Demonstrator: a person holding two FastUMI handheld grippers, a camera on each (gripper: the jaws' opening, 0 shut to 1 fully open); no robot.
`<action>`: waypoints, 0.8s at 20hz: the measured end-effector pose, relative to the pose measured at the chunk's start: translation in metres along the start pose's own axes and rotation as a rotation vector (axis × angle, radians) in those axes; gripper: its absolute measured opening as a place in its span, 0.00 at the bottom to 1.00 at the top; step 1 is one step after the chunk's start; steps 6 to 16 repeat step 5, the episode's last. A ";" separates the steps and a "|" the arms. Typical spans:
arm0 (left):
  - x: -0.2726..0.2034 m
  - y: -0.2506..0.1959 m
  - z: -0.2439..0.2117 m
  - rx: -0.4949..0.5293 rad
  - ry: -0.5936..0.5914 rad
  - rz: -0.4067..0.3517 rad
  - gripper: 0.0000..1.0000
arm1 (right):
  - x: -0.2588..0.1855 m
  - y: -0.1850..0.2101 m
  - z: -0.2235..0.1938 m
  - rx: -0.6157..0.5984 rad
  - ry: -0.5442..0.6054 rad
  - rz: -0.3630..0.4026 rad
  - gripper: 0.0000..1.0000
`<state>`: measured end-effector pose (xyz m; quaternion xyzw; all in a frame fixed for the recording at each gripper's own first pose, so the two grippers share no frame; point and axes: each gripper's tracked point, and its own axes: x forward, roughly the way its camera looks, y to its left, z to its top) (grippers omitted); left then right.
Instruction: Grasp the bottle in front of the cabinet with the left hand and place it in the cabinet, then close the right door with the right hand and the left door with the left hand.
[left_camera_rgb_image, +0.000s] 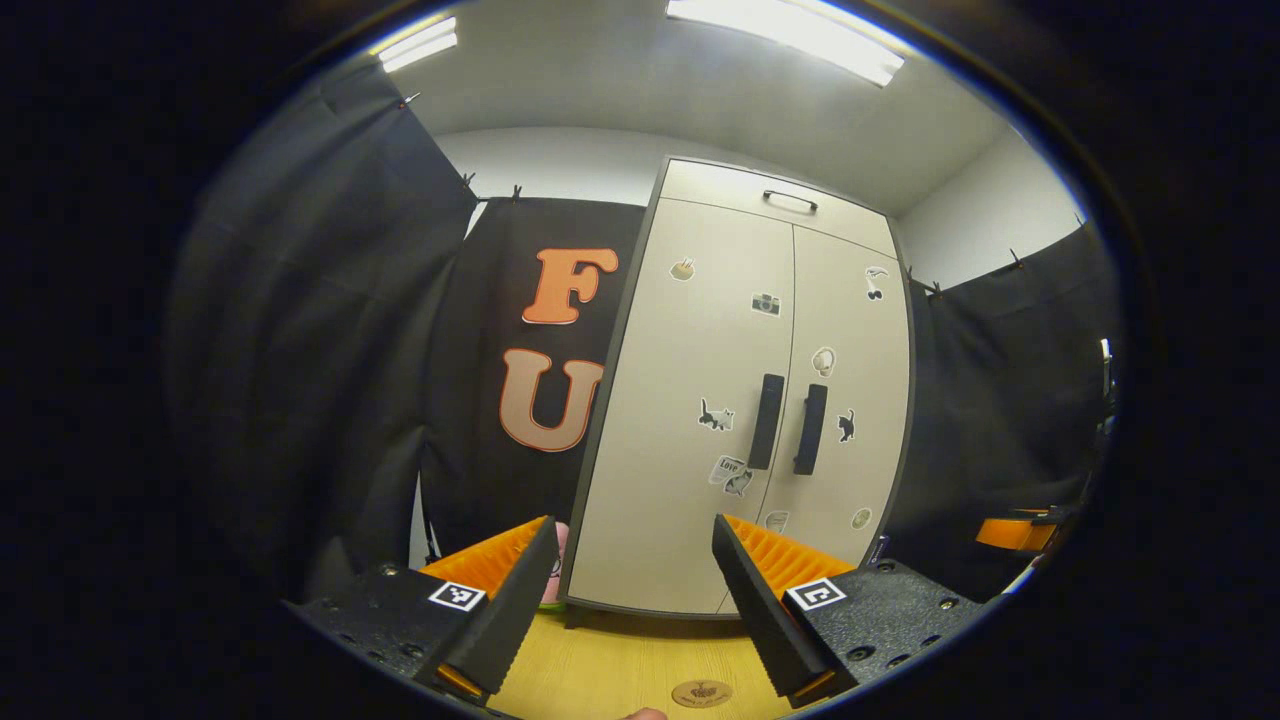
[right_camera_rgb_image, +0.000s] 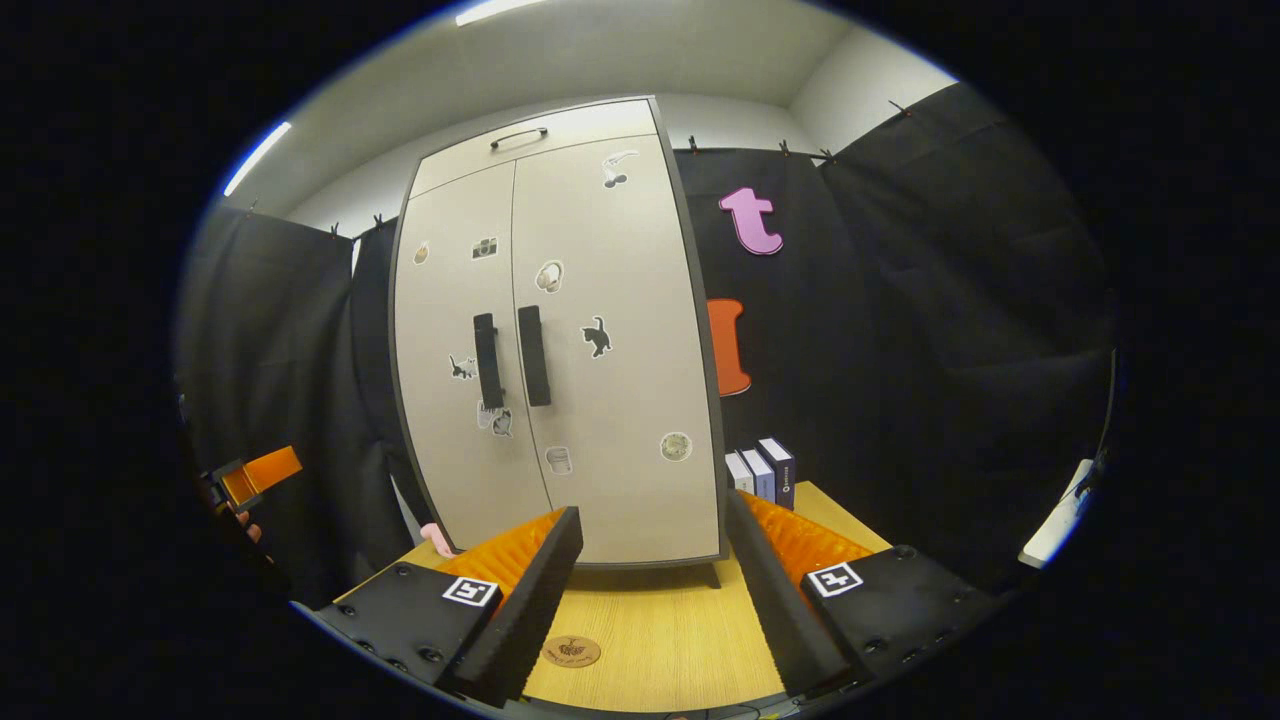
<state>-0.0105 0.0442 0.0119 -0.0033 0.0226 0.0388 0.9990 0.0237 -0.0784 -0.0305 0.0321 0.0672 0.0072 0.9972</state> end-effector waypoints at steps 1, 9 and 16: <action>0.000 0.000 -0.001 0.002 0.004 0.002 0.94 | 0.000 0.000 -0.001 0.000 0.000 0.001 0.96; 0.001 0.001 0.000 0.001 0.003 0.002 0.94 | 0.001 0.001 0.000 -0.001 -0.001 0.002 0.96; 0.001 0.001 0.000 0.001 0.003 0.002 0.94 | 0.001 0.001 0.000 -0.001 -0.001 0.002 0.96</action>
